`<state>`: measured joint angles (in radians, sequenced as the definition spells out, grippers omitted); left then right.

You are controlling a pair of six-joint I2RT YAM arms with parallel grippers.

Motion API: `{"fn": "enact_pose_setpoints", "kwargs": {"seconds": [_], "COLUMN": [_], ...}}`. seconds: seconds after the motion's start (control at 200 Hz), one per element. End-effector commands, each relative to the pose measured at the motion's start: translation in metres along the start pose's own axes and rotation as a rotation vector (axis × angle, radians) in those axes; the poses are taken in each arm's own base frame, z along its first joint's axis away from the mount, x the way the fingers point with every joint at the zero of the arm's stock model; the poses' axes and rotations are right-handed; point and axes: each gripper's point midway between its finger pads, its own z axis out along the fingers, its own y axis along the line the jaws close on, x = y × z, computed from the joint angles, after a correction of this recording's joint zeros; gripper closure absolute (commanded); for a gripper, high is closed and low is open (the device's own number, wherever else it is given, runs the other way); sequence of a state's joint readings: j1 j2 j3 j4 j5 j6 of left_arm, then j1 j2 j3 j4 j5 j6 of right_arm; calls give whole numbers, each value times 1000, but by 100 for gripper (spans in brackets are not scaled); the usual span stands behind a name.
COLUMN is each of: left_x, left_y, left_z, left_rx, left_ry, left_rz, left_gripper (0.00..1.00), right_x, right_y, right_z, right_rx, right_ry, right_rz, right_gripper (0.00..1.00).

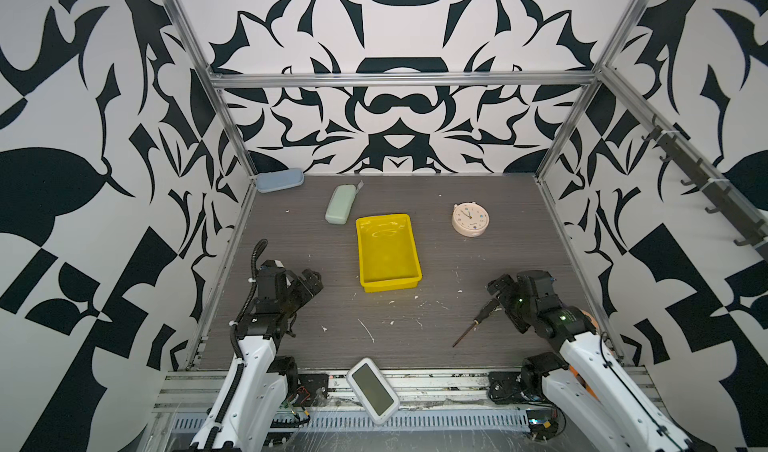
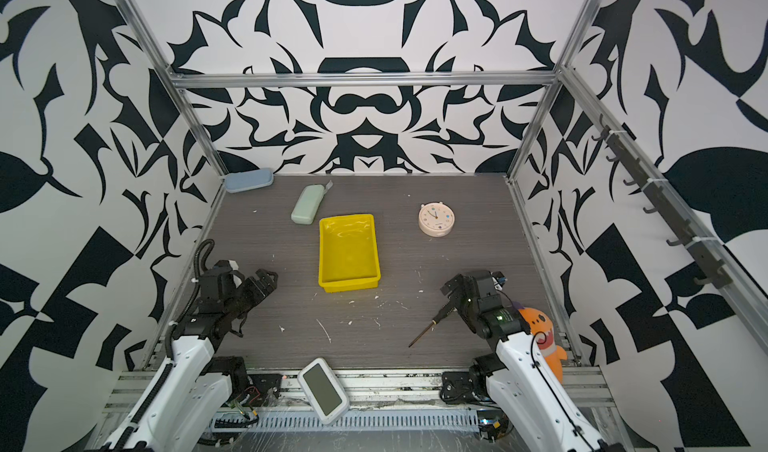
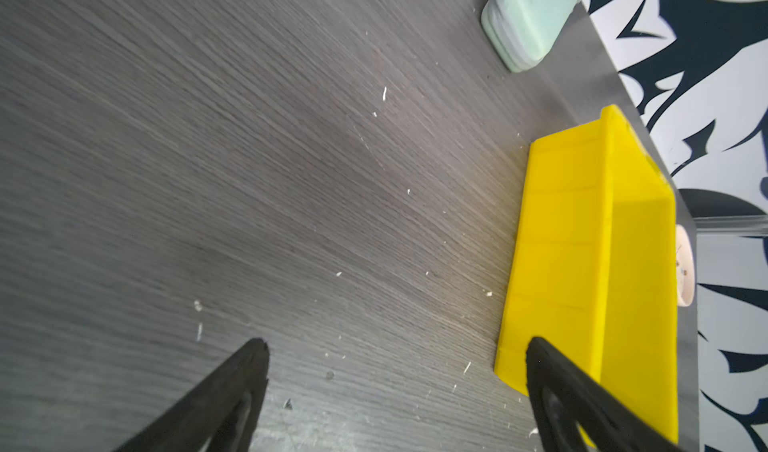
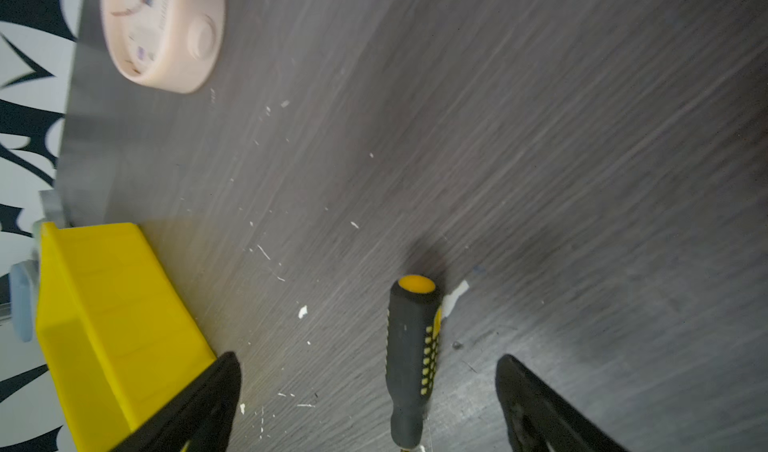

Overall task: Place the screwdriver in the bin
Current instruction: 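Move the right gripper over the black-and-yellow screwdriver handle while the left arm holds still, then lower the right gripper and close it on the screwdriver handle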

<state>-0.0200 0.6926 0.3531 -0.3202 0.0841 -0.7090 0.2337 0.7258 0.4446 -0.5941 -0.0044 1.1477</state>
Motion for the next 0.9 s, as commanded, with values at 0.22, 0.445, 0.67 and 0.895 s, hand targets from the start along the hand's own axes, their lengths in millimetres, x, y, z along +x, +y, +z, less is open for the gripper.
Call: {"fn": "enact_pose_setpoints", "kwargs": {"seconds": [0.22,0.445,0.67,0.895], "left_x": [-6,-5,-4,-2], "left_y": [4,5,5,13], "left_z": [-8,-5,-6,-7], "left_rx": [-12,-17,-23,-34], "left_ry": [-64,-47,-43,-66], "left_rz": [-32,-36,-37,-97], "left_gripper": [1,1,1,1], "right_x": [24,23,28,29], "right_y": [-2,-11,-13,-15], "right_z": [3,9,18,24], "right_rx": [47,90,106,131], "right_ry": [82,29,47,48], "right_rz": [102,133,118,100], "right_gripper": [15,19,41,41]}}
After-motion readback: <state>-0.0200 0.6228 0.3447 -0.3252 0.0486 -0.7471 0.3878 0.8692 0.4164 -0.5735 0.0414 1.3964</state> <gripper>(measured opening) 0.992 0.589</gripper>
